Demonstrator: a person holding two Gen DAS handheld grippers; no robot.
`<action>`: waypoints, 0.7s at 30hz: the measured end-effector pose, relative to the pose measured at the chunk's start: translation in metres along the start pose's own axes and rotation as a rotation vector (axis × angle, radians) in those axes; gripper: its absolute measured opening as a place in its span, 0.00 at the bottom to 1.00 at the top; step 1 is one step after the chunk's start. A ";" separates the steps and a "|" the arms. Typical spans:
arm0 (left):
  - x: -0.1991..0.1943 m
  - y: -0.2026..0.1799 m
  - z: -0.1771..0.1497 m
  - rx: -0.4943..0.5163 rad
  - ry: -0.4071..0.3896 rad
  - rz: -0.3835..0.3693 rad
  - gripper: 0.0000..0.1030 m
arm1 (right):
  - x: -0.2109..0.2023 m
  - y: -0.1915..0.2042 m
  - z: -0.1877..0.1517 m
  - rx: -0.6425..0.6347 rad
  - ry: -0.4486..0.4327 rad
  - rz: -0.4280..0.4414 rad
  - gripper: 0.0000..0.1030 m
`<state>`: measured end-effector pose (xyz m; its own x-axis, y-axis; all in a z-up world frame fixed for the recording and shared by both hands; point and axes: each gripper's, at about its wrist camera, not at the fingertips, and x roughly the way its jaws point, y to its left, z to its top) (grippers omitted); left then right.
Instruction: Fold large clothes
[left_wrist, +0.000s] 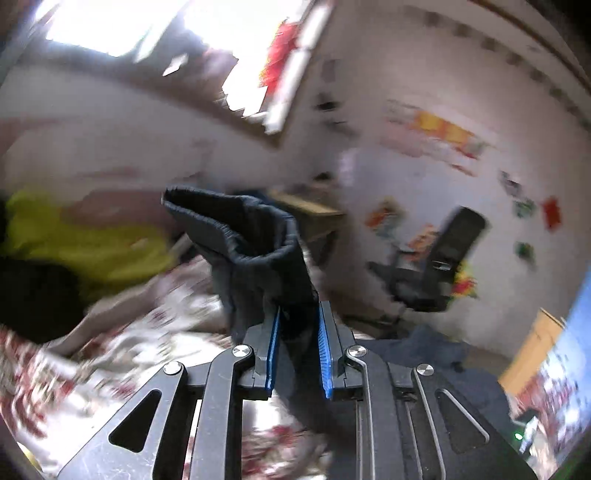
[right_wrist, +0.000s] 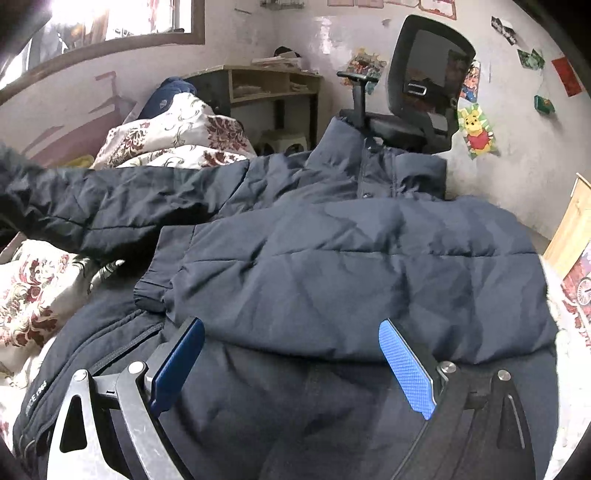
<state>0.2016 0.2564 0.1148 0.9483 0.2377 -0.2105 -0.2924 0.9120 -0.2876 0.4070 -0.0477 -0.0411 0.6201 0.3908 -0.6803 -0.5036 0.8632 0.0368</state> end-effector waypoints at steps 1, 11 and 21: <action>0.001 -0.012 0.001 0.026 -0.005 -0.031 0.15 | -0.005 -0.004 0.001 0.003 -0.007 -0.005 0.93; 0.004 -0.162 -0.022 0.301 0.066 -0.450 0.08 | -0.054 -0.061 -0.001 0.090 -0.040 -0.064 0.93; 0.032 -0.198 -0.102 0.267 0.359 -0.587 0.08 | -0.074 -0.113 -0.029 0.151 -0.003 -0.123 0.93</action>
<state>0.2776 0.0493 0.0700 0.8269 -0.3971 -0.3981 0.3346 0.9165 -0.2191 0.4009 -0.1837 -0.0161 0.6735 0.2804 -0.6839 -0.3284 0.9424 0.0630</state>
